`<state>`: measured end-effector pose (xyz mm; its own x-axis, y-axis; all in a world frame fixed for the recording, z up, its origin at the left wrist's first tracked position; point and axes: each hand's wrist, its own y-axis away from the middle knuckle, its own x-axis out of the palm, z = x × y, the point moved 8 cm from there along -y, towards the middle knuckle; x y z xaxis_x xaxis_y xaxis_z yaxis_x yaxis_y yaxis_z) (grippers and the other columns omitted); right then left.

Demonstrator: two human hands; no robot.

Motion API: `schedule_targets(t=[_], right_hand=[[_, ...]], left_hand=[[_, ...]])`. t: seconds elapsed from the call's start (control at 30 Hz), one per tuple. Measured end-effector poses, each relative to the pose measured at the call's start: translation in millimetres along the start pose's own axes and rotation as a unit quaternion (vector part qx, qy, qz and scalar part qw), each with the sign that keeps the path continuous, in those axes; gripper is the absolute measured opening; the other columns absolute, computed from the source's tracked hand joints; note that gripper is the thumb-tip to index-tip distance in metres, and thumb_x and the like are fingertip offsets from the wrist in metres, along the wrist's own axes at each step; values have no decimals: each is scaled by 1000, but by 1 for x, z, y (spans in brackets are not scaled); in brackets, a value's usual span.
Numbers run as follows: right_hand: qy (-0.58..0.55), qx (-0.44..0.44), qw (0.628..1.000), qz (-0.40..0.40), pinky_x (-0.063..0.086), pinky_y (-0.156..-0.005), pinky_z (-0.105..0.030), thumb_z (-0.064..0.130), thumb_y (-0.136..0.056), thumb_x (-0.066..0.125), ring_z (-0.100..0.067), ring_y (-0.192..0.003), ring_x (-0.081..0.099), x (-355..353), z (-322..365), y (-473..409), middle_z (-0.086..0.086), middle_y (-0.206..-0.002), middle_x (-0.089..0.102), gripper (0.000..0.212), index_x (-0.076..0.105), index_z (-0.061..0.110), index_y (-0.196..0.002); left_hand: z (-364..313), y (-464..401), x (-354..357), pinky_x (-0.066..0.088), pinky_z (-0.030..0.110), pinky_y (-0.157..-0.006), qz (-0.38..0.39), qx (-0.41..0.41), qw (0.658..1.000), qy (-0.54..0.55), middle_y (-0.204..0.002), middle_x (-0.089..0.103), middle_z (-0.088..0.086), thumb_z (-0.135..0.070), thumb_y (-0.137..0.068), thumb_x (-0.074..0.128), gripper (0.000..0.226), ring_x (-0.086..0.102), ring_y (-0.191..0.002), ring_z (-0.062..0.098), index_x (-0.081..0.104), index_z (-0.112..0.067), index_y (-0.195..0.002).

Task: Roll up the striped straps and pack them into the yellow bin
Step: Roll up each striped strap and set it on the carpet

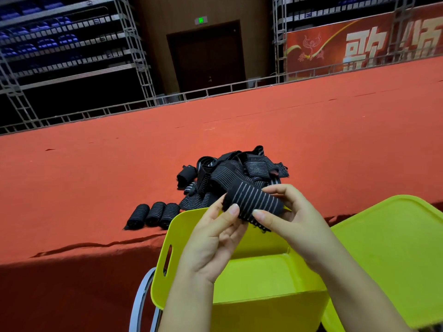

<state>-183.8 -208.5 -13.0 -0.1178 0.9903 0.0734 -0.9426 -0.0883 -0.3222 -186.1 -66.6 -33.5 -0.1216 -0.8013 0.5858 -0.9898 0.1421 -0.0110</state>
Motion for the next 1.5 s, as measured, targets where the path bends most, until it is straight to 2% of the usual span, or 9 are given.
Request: schedule_targets(t=[0.23,0.4,0.6,0.77,0.93,1.17,1.33,1.43,1.5], right_hand=[[65,16,998,9,53,-82,-26,15,-74,79,-7,-95,63,9,-13,-3,14,-97,68,38,60,33,-103],[37,37,998,28,51,-76,-19,20,-73,79,-4,-92,64,17,-20,-5,10,-97,70,40,59,31,-106],[30,77,994,76,53,-75,-17,16,-77,77,-2,-95,66,27,-18,-21,8,-102,72,40,60,28,-111],[-1,154,980,128,53,-80,-29,20,-80,74,-5,-99,66,43,-29,-43,9,-105,70,37,59,30,-112],[6,200,968,152,52,-75,-26,25,-80,75,-9,-98,66,64,-47,-71,6,-111,68,37,61,23,-114],[73,233,960,135,54,-68,-23,28,-85,71,-13,-90,67,70,-79,-112,-3,-116,61,37,58,18,-118],[104,230,957,141,56,-75,-28,27,-88,67,-13,-87,68,69,-95,-127,-3,-105,65,26,60,19,-111],[111,234,956,140,55,-73,-26,26,-87,67,-11,-82,68,66,-103,-131,-2,-98,67,21,61,21,-106],[111,241,954,139,54,-69,-24,25,-87,67,-10,-79,68,63,-108,-132,-5,-99,68,19,61,21,-105]], left_hand=[[-9,0,-13,55,20,-68,-38,54,994,-83,-92,73,6,-9,-72,67,28,70,-83,13,63,-6,-99],[-16,-1,-10,52,39,-89,-23,82,971,-222,-102,73,8,-13,-68,85,46,67,-99,22,62,-10,-108],[-21,-8,-11,48,49,-96,45,24,955,-291,-108,72,13,-18,-70,77,58,66,-104,30,57,-27,-124],[-44,-22,-25,50,44,-97,39,0,940,-339,-110,72,6,-22,-72,75,47,67,-106,27,66,-45,-112],[-56,-43,-54,51,41,-94,10,-43,939,-341,-114,70,8,-19,-75,79,59,68,-105,29,59,-34,-128],[-93,-95,-151,54,40,-88,-141,-34,935,-323,-112,72,6,-8,-94,58,37,68,-97,25,60,-22,-128],[-118,-146,-213,52,26,-47,-262,-4,915,-309,-98,63,10,-4,-95,54,33,60,-78,24,56,-16,-125],[-117,-177,-238,55,43,-69,-300,-11,903,-307,-93,58,10,-5,-96,52,27,59,-78,26,49,-13,-121],[-114,-196,-254,52,45,-73,-315,-19,894,-317,-93,56,11,-6,-95,51,23,57,-76,26,46,-11,-117]])
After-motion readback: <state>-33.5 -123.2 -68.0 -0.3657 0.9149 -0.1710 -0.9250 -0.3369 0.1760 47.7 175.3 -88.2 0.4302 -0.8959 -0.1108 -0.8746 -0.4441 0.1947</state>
